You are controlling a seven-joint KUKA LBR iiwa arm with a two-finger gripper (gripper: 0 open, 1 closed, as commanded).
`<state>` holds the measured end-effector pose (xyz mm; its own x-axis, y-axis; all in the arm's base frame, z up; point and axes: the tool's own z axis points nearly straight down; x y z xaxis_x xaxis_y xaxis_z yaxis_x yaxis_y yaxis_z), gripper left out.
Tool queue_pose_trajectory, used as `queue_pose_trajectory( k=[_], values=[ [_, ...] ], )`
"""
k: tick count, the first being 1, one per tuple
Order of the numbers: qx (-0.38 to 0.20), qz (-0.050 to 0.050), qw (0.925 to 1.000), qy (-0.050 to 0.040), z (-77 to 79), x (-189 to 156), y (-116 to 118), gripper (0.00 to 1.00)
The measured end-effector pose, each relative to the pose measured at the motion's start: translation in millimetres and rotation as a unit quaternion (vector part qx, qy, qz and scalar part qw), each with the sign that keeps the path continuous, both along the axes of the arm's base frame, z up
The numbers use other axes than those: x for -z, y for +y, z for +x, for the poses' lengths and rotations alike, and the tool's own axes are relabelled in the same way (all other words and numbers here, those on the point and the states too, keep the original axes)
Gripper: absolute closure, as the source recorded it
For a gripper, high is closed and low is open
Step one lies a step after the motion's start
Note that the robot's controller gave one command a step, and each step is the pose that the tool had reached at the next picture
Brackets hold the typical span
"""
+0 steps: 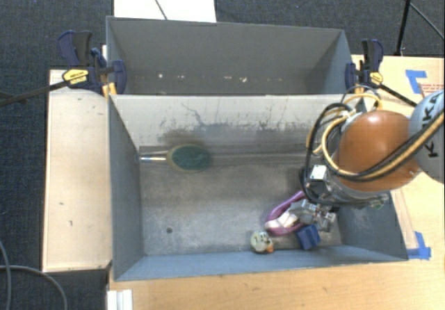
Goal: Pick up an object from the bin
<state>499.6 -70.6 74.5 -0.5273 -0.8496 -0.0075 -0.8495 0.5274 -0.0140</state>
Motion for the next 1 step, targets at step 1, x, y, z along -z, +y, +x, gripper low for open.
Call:
queue_pose_trajectory(
  k=[1],
  values=[
    [0.126,0.002,0.9920,0.0028,1.9,1.7,-4.2,1.00]
  ],
)
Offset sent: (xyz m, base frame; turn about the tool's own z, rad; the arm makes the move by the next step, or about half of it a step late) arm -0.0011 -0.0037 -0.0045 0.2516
